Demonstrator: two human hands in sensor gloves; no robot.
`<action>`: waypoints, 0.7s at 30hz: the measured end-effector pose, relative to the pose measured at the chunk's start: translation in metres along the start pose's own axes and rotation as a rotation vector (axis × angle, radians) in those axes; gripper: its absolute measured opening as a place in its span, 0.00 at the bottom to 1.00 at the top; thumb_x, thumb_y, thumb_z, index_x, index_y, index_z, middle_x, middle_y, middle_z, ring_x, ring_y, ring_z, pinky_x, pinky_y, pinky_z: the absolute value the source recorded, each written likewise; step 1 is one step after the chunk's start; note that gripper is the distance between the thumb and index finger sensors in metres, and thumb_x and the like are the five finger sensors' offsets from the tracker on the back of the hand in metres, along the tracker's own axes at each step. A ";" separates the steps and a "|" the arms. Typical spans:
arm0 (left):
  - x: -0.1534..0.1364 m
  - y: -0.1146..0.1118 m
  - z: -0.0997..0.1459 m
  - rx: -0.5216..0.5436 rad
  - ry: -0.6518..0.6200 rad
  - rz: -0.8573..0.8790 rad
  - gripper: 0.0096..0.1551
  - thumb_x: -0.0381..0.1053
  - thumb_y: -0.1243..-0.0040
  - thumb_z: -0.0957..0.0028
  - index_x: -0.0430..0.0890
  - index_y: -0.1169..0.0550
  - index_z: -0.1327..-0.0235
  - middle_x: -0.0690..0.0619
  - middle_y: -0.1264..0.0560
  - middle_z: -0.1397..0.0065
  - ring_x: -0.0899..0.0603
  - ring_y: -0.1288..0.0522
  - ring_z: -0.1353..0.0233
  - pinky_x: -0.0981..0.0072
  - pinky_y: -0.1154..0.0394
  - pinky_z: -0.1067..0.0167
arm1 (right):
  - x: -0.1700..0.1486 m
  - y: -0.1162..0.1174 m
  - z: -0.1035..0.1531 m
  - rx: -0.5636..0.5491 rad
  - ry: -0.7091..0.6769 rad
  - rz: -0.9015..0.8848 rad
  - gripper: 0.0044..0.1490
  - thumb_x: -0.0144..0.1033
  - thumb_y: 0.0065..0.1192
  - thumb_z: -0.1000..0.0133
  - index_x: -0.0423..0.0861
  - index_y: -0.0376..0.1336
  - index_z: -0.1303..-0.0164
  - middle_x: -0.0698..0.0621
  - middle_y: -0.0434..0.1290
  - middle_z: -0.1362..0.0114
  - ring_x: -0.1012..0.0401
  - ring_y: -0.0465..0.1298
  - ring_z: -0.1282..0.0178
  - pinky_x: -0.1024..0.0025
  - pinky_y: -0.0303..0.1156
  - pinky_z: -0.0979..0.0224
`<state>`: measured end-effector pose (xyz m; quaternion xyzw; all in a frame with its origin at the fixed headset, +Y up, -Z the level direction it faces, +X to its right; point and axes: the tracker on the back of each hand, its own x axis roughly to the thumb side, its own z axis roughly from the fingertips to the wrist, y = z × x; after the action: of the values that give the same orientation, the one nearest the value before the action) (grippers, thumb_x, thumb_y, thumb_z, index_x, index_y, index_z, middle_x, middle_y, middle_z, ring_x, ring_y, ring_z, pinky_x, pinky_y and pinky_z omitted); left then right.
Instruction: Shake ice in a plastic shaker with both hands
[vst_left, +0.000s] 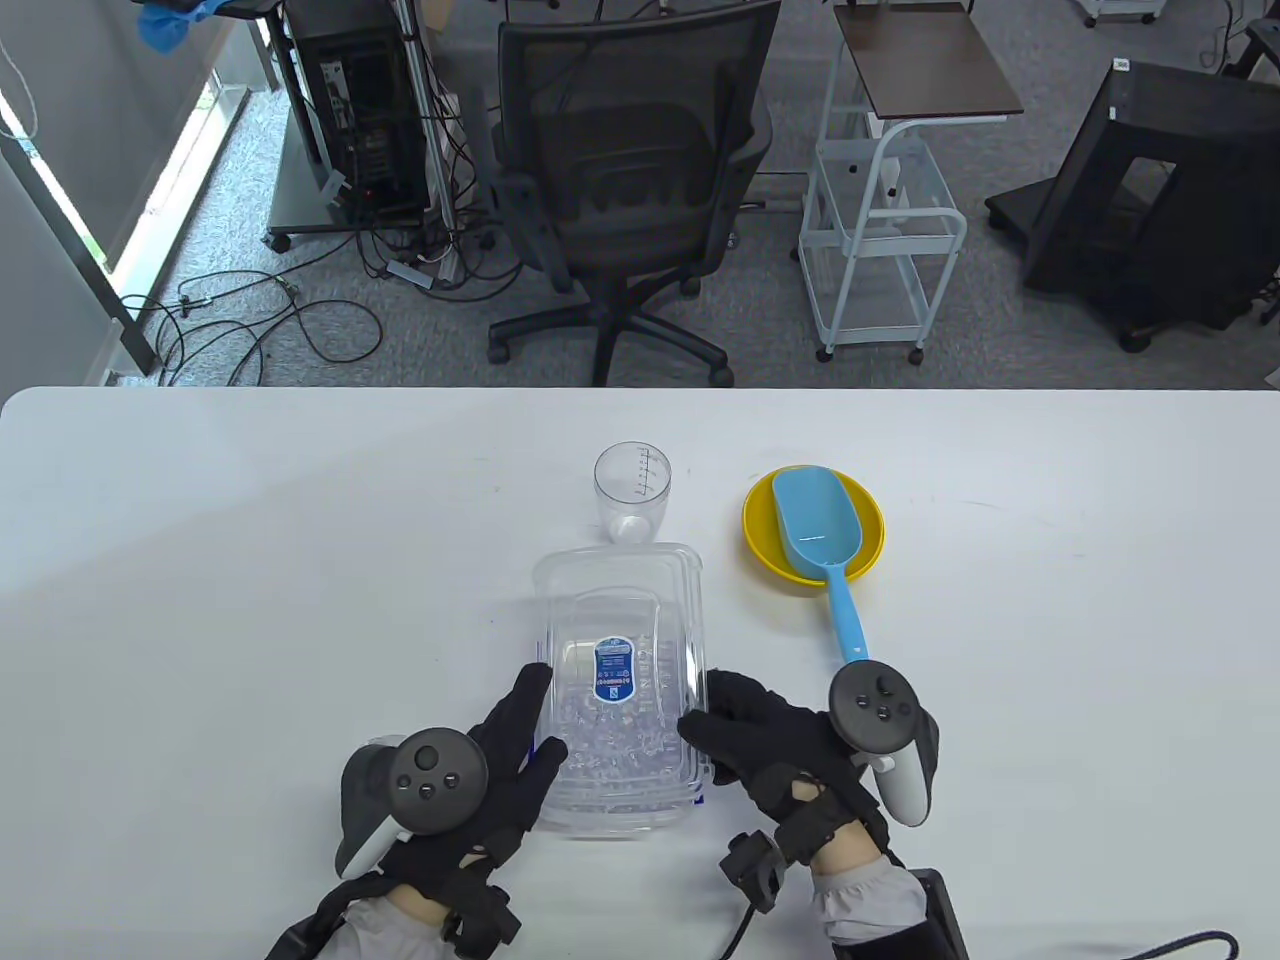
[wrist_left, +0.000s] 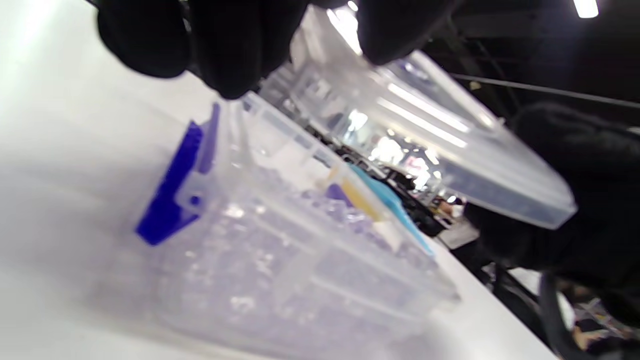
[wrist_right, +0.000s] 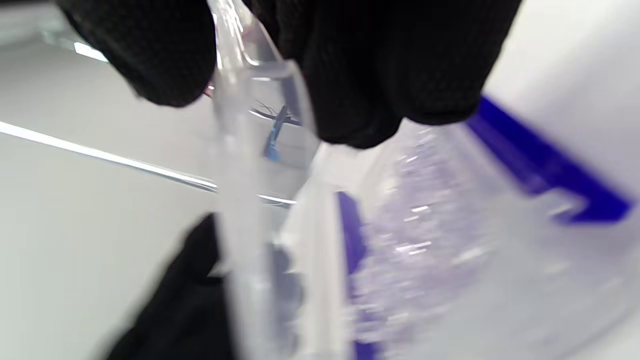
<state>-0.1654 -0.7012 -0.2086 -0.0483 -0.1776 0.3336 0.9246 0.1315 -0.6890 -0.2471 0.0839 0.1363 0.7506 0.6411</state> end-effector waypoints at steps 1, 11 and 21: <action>0.000 -0.001 0.000 -0.008 -0.026 0.023 0.41 0.49 0.49 0.26 0.37 0.52 0.11 0.28 0.36 0.17 0.29 0.30 0.23 0.28 0.29 0.32 | 0.005 -0.001 0.001 0.025 -0.043 -0.066 0.34 0.38 0.76 0.48 0.33 0.65 0.38 0.38 0.78 0.47 0.52 0.83 0.58 0.57 0.81 0.55; -0.008 0.006 0.000 0.038 -0.015 0.055 0.43 0.51 0.51 0.25 0.37 0.55 0.10 0.27 0.44 0.14 0.24 0.40 0.19 0.23 0.36 0.30 | 0.093 -0.086 0.028 -0.405 -0.119 0.353 0.32 0.35 0.76 0.48 0.33 0.68 0.40 0.36 0.79 0.49 0.52 0.82 0.61 0.56 0.79 0.56; -0.022 0.009 -0.002 -0.010 0.011 0.135 0.48 0.61 0.57 0.26 0.34 0.58 0.11 0.23 0.45 0.14 0.21 0.41 0.20 0.21 0.37 0.31 | 0.063 -0.147 0.020 -0.714 0.255 1.069 0.31 0.33 0.78 0.49 0.34 0.69 0.39 0.35 0.78 0.48 0.50 0.81 0.60 0.54 0.78 0.54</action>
<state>-0.1852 -0.7079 -0.2190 -0.0667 -0.1704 0.3939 0.9008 0.2654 -0.6046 -0.2767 -0.1676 -0.1066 0.9690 0.1467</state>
